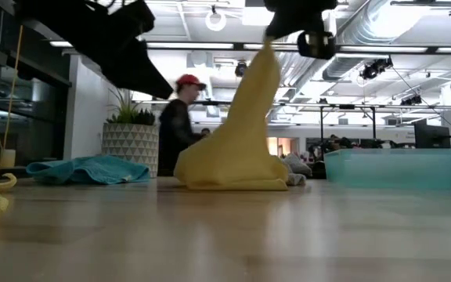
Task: Fold microfiber towels
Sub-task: Fold the right yellow microfiber cloth
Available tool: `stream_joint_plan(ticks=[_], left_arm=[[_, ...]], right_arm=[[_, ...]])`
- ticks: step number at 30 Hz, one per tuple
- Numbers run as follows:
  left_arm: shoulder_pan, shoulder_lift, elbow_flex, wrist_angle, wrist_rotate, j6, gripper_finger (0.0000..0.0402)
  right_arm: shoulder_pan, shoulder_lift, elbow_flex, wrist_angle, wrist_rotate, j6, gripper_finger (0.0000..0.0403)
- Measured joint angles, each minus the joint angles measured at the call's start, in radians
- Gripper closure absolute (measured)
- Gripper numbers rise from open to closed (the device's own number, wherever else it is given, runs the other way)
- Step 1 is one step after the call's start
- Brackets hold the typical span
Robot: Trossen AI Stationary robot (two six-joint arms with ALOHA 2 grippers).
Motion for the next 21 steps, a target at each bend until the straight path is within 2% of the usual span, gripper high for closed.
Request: stream_joint_plan(ticks=[6, 12, 16, 21], left_arm=[[0.085, 0.067, -0.001, 0.078, 0.221, 0.013, 0.0164], [0.083, 0.209, 0.000, 0.284, 0.396, -0.008, 0.0163], [0.043, 0.327, 0.022, 0.367, 0.417, -0.054, 0.0163], [0.018, 0.470, 0.113, 0.364, 0.356, -0.063, 0.0163]], right_arm=[[0.120, 0.027, -0.001, -0.123, -0.043, -0.021, 0.0403], [0.217, 0.110, -0.001, -0.186, -0.125, -0.126, 0.0403], [0.253, 0.174, -0.001, -0.233, -0.131, -0.162, 0.0403], [0.252, 0.212, -0.001, -0.227, -0.126, -0.194, 0.0403]])
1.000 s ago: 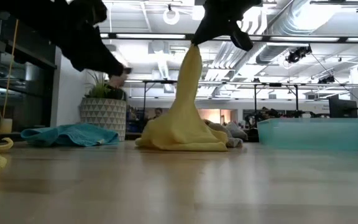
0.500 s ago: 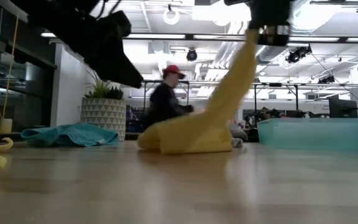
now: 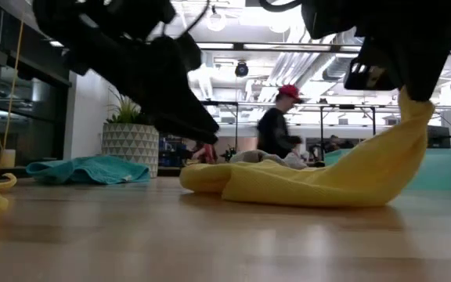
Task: Fold microfiber towels
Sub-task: Fold the right yellow microfiber cloth
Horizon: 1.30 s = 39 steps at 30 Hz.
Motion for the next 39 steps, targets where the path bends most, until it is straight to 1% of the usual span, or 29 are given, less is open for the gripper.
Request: stream_joint_plan(ticks=[5, 11, 13, 20, 24, 29, 36, 39], left_arm=[[0.039, 0.101, 0.104, 0.003, -0.005, -0.004, 0.0163], [0.113, 0.126, 0.179, -0.071, -0.005, -0.005, 0.0163], [0.144, 0.126, 0.186, -0.082, 0.040, -0.025, 0.0163], [0.250, 0.148, 0.186, -0.098, 0.323, -0.169, 0.0163], [0.269, 0.191, 0.186, -0.075, 0.426, -0.236, 0.0163], [0.267, 0.223, 0.186, -0.059, 0.437, -0.324, 0.0163], [0.259, 0.226, 0.186, 0.006, 0.470, -0.326, 0.0163], [0.256, 0.226, 0.186, 0.031, 0.470, -0.326, 0.0174]], right_arm=[[0.001, 0.002, 0.000, -0.003, 0.001, -0.043, 0.0403], [0.001, 0.002, 0.000, -0.003, 0.007, -0.042, 0.0403], [0.001, 0.002, 0.000, -0.002, 0.013, -0.043, 0.0403], [0.000, 0.002, 0.000, 0.000, 0.032, -0.050, 0.0403], [-0.002, 0.002, 0.000, 0.002, 0.035, -0.061, 0.0403], [-0.002, 0.002, 0.000, 0.005, 0.036, -0.061, 0.0403], [-0.002, 0.002, 0.000, 0.006, 0.037, -0.061, 0.0403], [-0.002, 0.002, 0.000, 0.006, 0.037, -0.061, 0.0403]])
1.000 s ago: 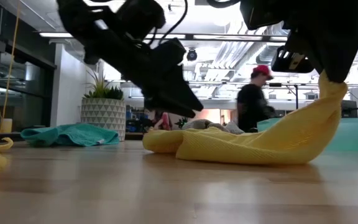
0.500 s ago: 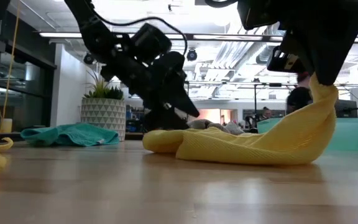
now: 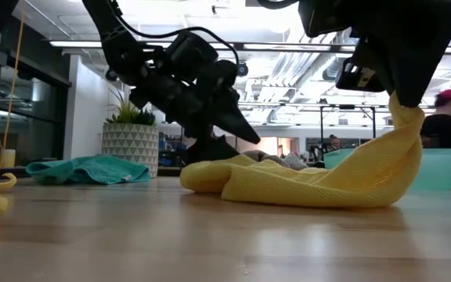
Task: Fold microfiber towels
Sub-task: Fold the right yellow microfiber cloth
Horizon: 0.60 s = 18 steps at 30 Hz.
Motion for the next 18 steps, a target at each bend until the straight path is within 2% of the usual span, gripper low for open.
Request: stream_joint_plan(ticks=[9, 18], left_arm=[[0.002, 0.000, 0.000, 0.001, -0.005, 0.028, 0.0270], [0.003, -0.002, 0.000, 0.009, -0.029, 0.045, 0.0392]], right_arm=[[0.000, 0.000, 0.000, 0.000, 0.000, 0.000, 0.0403], [0.000, 0.000, 0.000, -0.002, -0.001, 0.000, 0.0403]])
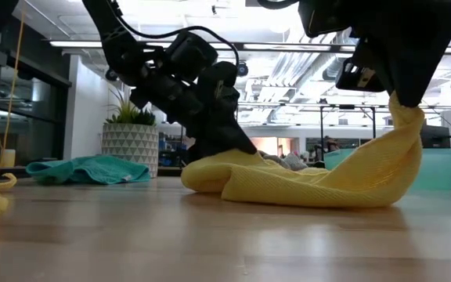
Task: Fold microfiber towels
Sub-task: Fold the right yellow microfiber cloth
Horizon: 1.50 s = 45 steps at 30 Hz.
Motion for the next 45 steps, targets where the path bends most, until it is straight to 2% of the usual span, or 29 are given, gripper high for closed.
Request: stream_joint_plan(ticks=[3, 7, 11, 19, 25, 29, 34, 40, 45], left_arm=[[0.005, -0.030, -0.001, -0.004, -0.028, 0.019, 0.0393], [0.019, -0.136, -0.001, -0.042, -0.033, 0.077, 0.0400], [0.028, -0.303, -0.001, -0.136, -0.064, 0.161, 0.0400], [0.017, -0.680, 0.000, -0.310, -0.236, 0.266, 0.0401], [0.017, -0.849, 0.001, -0.425, -0.404, 0.345, 0.0401], [0.017, -0.886, 0.000, -0.485, -0.504, 0.406, 0.0401], [-0.011, -0.878, 0.000, -0.550, -0.558, 0.435, 0.0401], [-0.133, -0.828, -0.001, -0.678, -0.598, 0.412, 0.0402], [-0.300, -0.763, -0.001, -0.754, -0.604, 0.264, 0.0402]], right_arm=[[-0.001, -0.004, 0.000, -0.049, -0.023, -0.009, 0.0403], [-0.019, -0.044, 0.000, -0.192, -0.048, -0.015, 0.0403], [-0.058, -0.130, 0.000, -0.259, 0.039, -0.019, 0.0403], [-0.230, -0.361, 0.000, -0.149, 0.220, -0.004, 0.0403], [-0.373, -0.524, 0.000, -0.112, 0.328, -0.005, 0.0403], [-0.441, -0.593, 0.000, -0.108, 0.346, -0.026, 0.0403], [-0.454, -0.614, 0.000, -0.103, 0.343, -0.034, 0.0403], [-0.380, -0.581, 0.000, -0.145, 0.325, -0.003, 0.0403], [-0.281, -0.537, 0.000, -0.222, 0.262, 0.073, 0.0403]])
